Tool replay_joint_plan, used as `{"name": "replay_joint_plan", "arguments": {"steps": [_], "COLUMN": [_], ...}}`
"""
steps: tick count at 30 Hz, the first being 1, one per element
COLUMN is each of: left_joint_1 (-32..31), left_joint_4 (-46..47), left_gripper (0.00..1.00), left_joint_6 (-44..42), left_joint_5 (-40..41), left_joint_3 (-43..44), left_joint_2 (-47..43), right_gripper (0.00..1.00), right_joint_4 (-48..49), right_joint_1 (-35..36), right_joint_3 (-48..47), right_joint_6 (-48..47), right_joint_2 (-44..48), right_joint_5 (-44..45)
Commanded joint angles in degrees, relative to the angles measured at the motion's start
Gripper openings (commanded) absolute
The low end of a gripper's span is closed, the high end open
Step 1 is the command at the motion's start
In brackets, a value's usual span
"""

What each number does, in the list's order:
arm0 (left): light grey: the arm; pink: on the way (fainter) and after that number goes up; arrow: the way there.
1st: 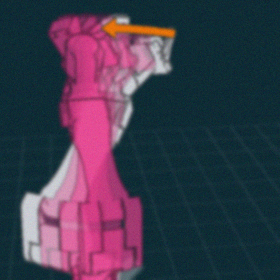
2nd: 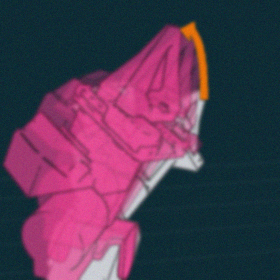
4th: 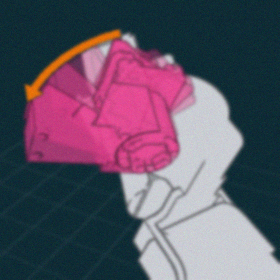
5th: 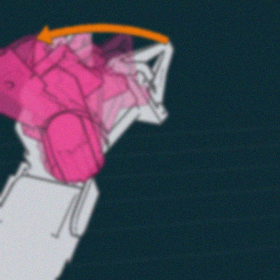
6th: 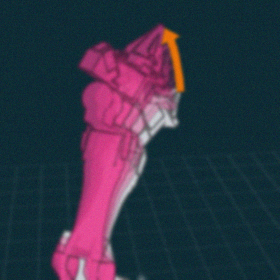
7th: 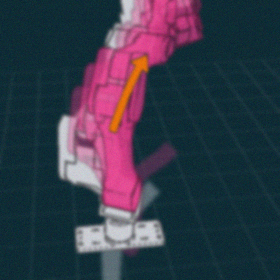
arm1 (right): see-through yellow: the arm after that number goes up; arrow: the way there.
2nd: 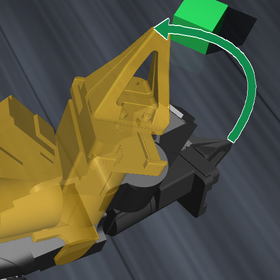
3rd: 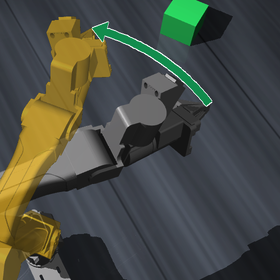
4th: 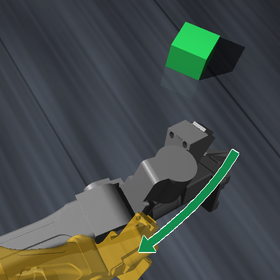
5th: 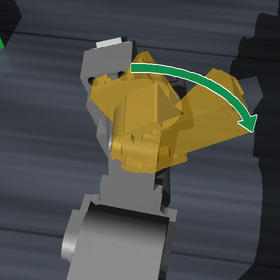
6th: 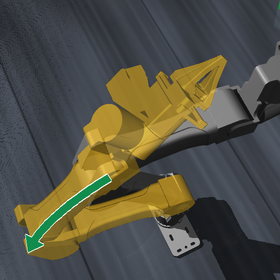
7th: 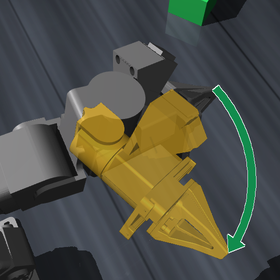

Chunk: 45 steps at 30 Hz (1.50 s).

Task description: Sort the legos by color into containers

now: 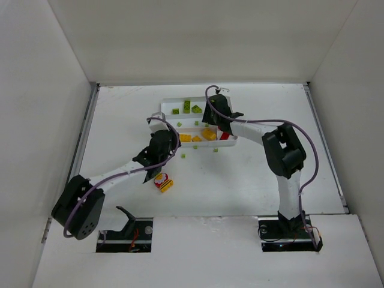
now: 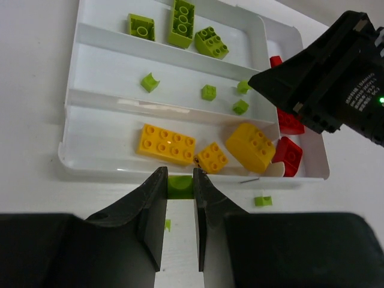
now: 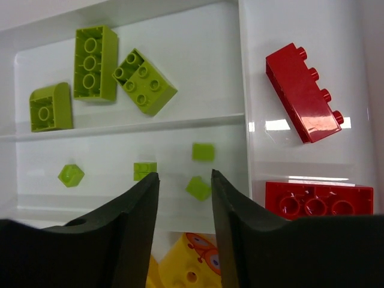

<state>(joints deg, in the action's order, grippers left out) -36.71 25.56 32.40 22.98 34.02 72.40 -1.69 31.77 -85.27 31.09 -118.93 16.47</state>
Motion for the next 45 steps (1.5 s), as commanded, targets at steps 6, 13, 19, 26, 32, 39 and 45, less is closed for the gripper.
{"name": "replay_joint_plan", "arguments": {"steps": [6, 13, 19, 26, 32, 39, 45], "left_joint_1": [3.5, 6.3, 7.8, 8.3, 8.6, 9.2, 6.8], "left_joint_4": [0.2, 0.0, -0.3, -1.2, -1.2, -0.7, 0.5], "left_gripper": [0.15, 0.15, 0.15, 0.17, 0.30, 0.38, 0.37], "left_joint_6": [-2.3, -3.7, -4.0, -5.7, -6.7, -6.8, -4.8], "left_joint_5": [-0.7, -3.8, -5.8, -5.9, -5.8, -5.5, -4.5], "left_joint_3": [11.3, 20.6, 26.9, 30.8, 31.9, 27.3, 16.2], "left_joint_2": [8.5, 21.2, 30.1, 34.8, 36.4, 30.4, 17.8], "right_gripper": [0.63, 0.50, 0.34, 0.41, 0.46, 0.46, 0.46], "right_joint_4": [6.0, 15.3, 15.6, 12.7, 10.8, 10.3, 10.4], "right_joint_1": [-0.1, 2.1, 6.1, 9.4, 9.9, 10.7, 10.7], "right_joint_3": [4.0, 21.5, 31.2, 39.2, 41.6, 41.3, 38.3], "right_joint_6": [2.6, 5.9, 6.7, 4.8, 4.9, 4.7, 3.7], "right_joint_2": [7.7, 20.7, 28.1, 33.9, 30.9, 28.1, 22.8], "right_joint_5": [0.0, 0.4, 0.8, 5.4, 7.3, 8.6, 9.7]}}
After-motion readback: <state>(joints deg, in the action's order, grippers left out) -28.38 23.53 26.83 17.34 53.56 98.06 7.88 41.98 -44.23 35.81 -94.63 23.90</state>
